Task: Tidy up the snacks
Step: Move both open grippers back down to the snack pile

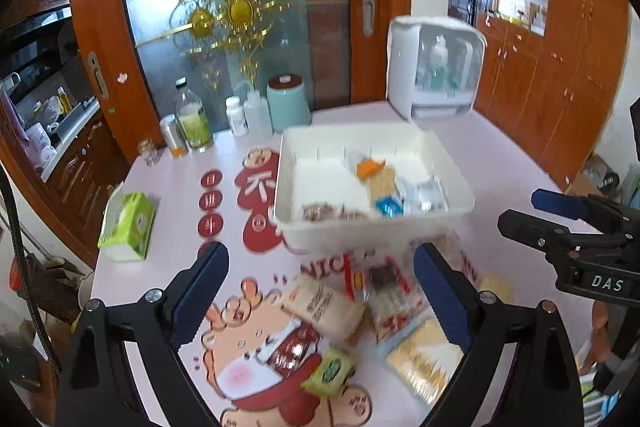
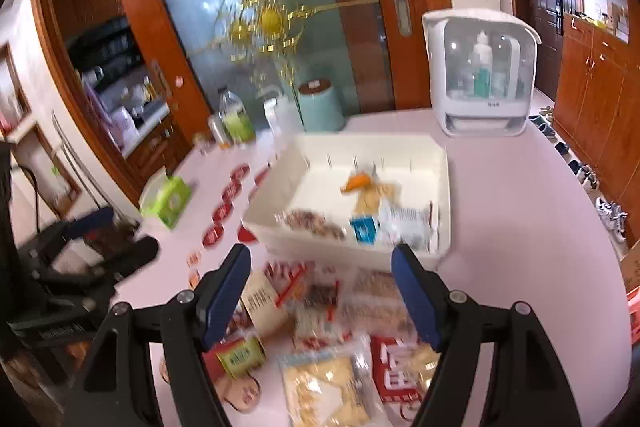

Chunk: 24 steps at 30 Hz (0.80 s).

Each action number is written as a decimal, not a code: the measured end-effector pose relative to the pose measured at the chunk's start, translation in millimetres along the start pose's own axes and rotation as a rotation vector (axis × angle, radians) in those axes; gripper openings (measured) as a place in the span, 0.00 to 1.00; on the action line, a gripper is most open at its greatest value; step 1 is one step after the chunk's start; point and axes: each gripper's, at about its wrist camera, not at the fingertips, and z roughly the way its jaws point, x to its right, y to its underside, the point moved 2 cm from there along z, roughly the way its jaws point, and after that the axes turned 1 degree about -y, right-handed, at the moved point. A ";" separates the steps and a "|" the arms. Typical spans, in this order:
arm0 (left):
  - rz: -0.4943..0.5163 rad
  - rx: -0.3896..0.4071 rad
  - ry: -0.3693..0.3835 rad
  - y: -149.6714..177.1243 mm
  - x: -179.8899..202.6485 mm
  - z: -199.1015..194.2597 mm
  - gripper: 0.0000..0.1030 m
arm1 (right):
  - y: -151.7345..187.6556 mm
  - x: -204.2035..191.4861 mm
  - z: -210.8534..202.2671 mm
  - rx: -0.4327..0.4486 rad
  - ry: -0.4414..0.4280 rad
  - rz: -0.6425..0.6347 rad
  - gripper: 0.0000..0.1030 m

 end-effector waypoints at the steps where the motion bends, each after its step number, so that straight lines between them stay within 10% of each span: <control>1: 0.001 -0.013 -0.001 6.1 -1.4 0.9 0.90 | 8.8 -1.1 2.6 -0.019 0.013 -0.015 0.71; 24: -0.059 -0.427 0.097 150.5 -4.0 128.4 0.87 | 152.5 -8.4 85.6 -0.362 0.062 -0.107 0.95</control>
